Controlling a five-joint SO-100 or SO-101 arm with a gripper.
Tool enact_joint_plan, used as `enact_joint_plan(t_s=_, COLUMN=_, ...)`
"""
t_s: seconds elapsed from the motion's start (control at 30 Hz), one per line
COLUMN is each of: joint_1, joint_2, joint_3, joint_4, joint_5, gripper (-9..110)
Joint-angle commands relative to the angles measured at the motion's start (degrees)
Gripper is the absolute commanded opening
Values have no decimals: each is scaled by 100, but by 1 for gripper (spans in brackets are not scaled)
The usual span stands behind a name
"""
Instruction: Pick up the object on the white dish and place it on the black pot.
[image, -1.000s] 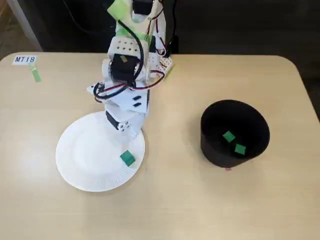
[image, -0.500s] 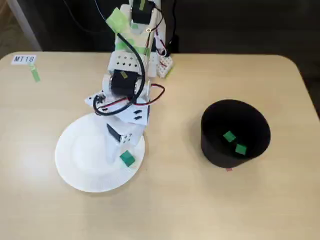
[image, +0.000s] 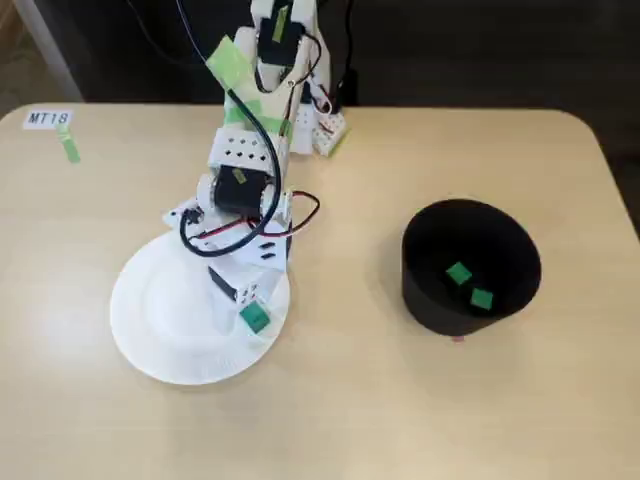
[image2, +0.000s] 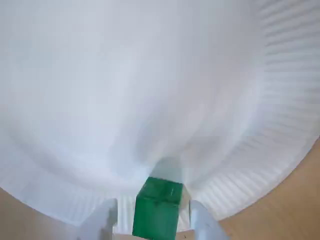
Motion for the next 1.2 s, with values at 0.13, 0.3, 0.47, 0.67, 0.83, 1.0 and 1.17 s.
enact_joint_plan(t_s=0.13, joint_1=149, joint_2=-316, joint_3=-712, joint_4=70, joint_5=158, gripper=6)
enact_joint_plan(t_s=0.3, joint_1=229, joint_2=-624, joint_3=-1081, joint_4=255, joint_5=62, gripper=0)
enact_joint_plan(t_s=0.47, joint_1=237, joint_2=-457, joint_3=-1143, joint_4=246, joint_5=-53, gripper=0)
enact_joint_plan(t_s=0.67, joint_1=114, joint_2=589, joint_3=-1151, joint_4=167, joint_5=-272, gripper=0)
enact_joint_plan(t_s=0.83, joint_1=-343, joint_2=1652, joint_3=-1151, joint_4=-501, joint_5=-896, gripper=0)
enact_joint_plan(t_s=1.0, joint_1=-1107, joint_2=2391, joint_3=-1151, joint_4=-1125, joint_5=-1521, gripper=0)
enact_joint_plan(t_s=1.17, joint_1=-2101, joint_2=2813, joint_3=-1090, joint_4=-1635, joint_5=-2259, gripper=0)
